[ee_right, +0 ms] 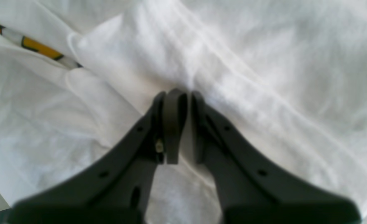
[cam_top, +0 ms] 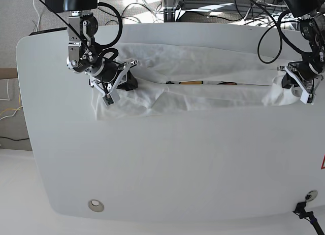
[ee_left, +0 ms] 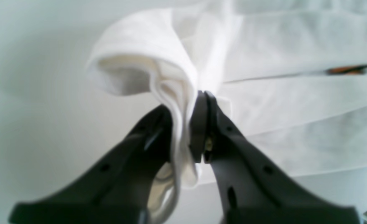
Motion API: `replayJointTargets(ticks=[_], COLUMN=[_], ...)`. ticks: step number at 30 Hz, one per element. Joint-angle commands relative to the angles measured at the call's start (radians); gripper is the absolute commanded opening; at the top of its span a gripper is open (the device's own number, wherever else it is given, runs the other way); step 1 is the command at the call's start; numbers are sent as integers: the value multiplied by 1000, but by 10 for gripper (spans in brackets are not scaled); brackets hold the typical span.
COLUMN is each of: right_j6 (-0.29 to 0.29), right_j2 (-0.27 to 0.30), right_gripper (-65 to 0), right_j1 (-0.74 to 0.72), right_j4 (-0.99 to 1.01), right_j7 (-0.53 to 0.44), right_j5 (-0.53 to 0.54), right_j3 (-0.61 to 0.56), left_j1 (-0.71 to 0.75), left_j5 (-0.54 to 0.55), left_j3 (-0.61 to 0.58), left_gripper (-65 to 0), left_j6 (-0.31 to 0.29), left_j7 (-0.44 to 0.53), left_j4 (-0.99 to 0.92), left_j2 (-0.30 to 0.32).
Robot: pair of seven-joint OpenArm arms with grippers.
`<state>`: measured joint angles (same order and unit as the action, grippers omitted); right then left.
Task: Fold the T-shirt properly
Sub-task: 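Press the folded shirt flat with both grippers, then move the left gripper along the strip and grasp its middle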
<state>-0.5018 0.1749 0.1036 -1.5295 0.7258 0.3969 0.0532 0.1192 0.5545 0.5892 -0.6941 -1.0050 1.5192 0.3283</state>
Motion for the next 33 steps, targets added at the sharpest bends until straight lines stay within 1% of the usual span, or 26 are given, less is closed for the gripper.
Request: replayJointTargets(ticks=[1,4,6,11,13,20,25,27,31,33], right_j6=[12,12,12,12,12,12,12,12,12,12], right_j2=[-7,-18,-18,-19,-19,-19,-19,-19,-19,-19], right_gripper=[-568,-568,-568,-568,-568,-568,-568,-568,-568,-568], right_j1=[3,3,3,5,5,17,17,17,17,17], right_j4=[1,1,1,1,1,1,1,1,1,1], right_j7=[45,45,45,45,45,45,45,45,45,45], right_j5=[-37,-43,-40,-40,-43,-43,-42,-42,-42,-42], right_j3=[1,1,1,1,1,1,1,1,1,1], left_j1=[-6,-11,-13,-14,-17,-43,-66,-66,-62,-62], left_j5=[34,40,40,40,40,40,40,39,40,42], left_j3=[-10,-50,-84,-157,-180,-288,-297,-300,-386,-409], left_gripper=[-650,-650,-650,-650,-650,-650,-650,-650,-650,-650], left_j6=[-4,-4,-4,-4,-4,-4,-4,-4,-4,-4], left_j7=[-22,-82,-105,-105,-105,-105,-105,-107,-107,-107], left_j4=[47,97,122,142,142,142,136,140,143,143], left_j2=[-7,-80,-143,-280,-320,-384,-421,-426,-420,-420])
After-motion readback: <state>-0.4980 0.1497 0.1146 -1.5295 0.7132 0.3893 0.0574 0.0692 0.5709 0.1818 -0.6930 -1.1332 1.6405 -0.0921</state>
